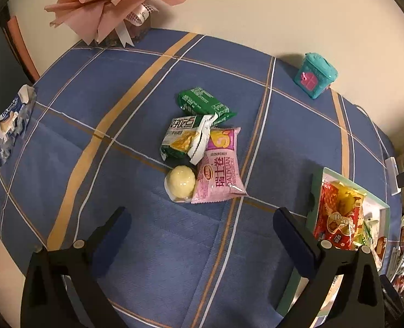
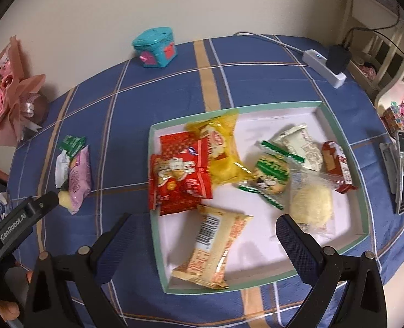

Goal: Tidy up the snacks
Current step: 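Move both open tools back toward the pink Swiss roll packet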

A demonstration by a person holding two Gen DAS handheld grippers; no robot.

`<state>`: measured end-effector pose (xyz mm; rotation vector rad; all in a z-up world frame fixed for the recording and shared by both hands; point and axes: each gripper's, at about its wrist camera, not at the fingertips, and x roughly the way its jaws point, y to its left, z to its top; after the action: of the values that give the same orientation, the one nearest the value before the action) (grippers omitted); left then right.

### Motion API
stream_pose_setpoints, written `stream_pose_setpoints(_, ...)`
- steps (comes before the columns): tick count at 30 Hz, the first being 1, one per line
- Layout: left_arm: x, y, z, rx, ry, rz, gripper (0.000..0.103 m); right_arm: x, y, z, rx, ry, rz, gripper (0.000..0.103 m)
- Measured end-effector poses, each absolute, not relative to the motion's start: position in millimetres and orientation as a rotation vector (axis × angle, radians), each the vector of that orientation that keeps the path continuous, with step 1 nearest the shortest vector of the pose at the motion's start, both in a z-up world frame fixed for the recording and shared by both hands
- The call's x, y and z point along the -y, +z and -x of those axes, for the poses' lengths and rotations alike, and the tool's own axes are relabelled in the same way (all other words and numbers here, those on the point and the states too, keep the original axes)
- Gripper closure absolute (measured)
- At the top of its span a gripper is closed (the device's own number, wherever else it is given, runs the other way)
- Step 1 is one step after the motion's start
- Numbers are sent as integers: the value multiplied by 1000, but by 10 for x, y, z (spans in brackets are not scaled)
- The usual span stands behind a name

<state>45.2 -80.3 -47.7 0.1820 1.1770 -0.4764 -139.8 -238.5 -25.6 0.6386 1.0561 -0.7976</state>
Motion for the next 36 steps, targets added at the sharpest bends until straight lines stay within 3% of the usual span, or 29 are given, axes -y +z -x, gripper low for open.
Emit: stream_pose_setpoints(36, 446, -628, -1405, -1214, -444, -36, 0, 1901, -615, -6, -1034, -524, -594, 0)
